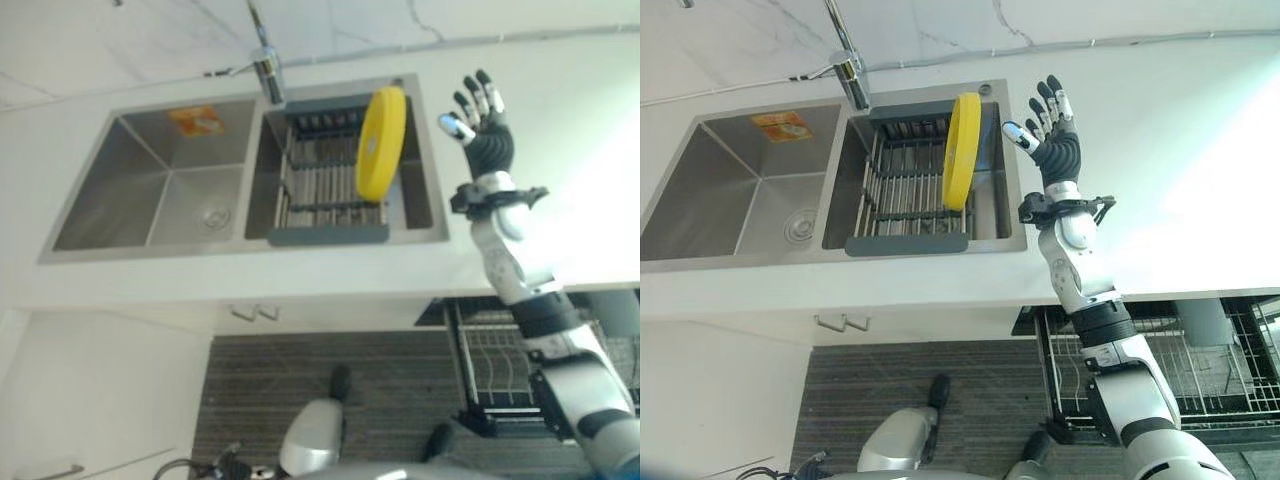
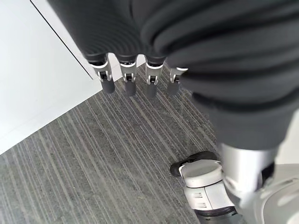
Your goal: Place the dishes in the dishwasher.
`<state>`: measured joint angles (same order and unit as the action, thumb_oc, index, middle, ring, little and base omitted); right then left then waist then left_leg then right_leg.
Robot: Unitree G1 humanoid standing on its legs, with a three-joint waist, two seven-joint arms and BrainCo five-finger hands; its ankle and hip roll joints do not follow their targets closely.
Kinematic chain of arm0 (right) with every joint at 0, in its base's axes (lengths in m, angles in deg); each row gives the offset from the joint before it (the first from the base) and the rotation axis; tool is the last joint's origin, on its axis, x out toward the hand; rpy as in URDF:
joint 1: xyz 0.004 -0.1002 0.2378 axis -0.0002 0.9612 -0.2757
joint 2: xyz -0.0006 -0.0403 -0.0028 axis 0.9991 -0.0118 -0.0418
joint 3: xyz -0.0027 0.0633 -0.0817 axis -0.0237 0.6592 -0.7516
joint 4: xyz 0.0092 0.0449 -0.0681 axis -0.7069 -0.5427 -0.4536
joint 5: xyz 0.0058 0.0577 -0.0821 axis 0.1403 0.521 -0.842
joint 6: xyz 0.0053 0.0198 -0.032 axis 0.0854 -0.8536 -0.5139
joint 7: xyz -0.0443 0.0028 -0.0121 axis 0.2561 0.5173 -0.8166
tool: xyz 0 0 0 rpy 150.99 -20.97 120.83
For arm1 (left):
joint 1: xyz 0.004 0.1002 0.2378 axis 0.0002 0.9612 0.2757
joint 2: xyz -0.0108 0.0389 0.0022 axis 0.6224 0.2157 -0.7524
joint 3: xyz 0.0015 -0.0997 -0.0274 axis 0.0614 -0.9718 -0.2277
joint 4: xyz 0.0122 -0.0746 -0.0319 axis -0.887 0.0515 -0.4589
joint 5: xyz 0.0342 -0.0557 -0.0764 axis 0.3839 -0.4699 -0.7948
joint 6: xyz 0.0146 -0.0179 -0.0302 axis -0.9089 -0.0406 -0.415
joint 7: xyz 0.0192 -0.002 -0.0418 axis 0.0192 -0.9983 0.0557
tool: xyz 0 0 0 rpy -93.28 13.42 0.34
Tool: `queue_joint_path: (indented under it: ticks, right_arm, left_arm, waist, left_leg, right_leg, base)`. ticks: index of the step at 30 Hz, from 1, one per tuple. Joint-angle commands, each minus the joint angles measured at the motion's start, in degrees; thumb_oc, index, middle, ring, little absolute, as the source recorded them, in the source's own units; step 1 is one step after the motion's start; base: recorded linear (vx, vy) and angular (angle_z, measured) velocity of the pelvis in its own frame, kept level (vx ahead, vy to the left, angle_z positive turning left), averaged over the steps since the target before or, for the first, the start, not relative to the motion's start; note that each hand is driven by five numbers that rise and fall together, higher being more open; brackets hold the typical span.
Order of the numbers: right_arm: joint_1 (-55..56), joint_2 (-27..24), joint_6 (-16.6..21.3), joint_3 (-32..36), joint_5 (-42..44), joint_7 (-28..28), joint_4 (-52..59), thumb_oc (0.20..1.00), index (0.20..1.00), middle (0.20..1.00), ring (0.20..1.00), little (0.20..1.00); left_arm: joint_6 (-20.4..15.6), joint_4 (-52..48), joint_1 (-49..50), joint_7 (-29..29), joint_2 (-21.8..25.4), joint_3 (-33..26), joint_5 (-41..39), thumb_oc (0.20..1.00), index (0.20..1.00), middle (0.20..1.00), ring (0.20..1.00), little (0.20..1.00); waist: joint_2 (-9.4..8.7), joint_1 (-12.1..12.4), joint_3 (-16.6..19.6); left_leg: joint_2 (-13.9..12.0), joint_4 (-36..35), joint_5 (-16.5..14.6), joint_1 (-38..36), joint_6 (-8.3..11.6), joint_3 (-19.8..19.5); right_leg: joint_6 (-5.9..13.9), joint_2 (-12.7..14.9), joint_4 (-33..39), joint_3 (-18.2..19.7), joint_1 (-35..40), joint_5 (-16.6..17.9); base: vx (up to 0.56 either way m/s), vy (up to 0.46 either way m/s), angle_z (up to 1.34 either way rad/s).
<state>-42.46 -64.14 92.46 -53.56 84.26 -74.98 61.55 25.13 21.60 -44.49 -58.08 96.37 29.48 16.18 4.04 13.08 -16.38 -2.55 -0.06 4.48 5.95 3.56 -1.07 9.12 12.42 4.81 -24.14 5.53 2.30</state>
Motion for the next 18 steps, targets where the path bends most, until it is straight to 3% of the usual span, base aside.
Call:
queue_joint_path:
  ticks: [1,13,18]
  right_arm:
    - [-5.6,-0.2,3.2,-1.0,-0.7,1.1,0.1,1.0,1.0,1.0,1.0,1.0]
    - [-3.8,2.5,3.0,-2.1,-0.2,-0.9,-0.9,1.0,1.0,1.0,1.0,1.0]
    - [-3.1,2.8,3.0,-2.4,-0.4,-1.2,-0.8,1.0,1.0,1.0,1.0,1.0]
  left_arm:
    - [1.4,2.0,0.5,-2.0,3.3,3.7,0.6,1.0,1.0,1.0,1.0,1.0]
    - [0.0,-2.2,0.2,-5.8,3.4,1.0,0.6,1.0,1.0,1.0,1.0,1.0]
    - [1.7,-2.3,-0.2,-7.8,3.5,1.8,2.8,1.0,1.0,1.0,1.0,1.0]
  waist:
    - [0.44,1.7,2.8]
    - [-0.03,2.9,2.7]
    - [-0.39,2.9,2.6]
  left_leg:
    - [-1.5,0.0,-1.5,3.5,-0.22,1.5]
    - [-1.9,1.3,-1.5,4.4,-0.03,1.3]
    - [-2.0,1.5,-1.4,4.8,0.02,1.8]
  right_leg:
    - [1.17,4.5,-9.8,-0.3,1.1,-9.1]
    - [1.04,4.1,-9.5,-0.9,2.0,-9.0]
    - [1.17,4.2,-9.3,-1.0,2.1,-8.8]
  base:
    - [-0.01,-0.043,0.0]
    - [0.0,-0.011,0.0]
    - [0.0,0.0,0.0]
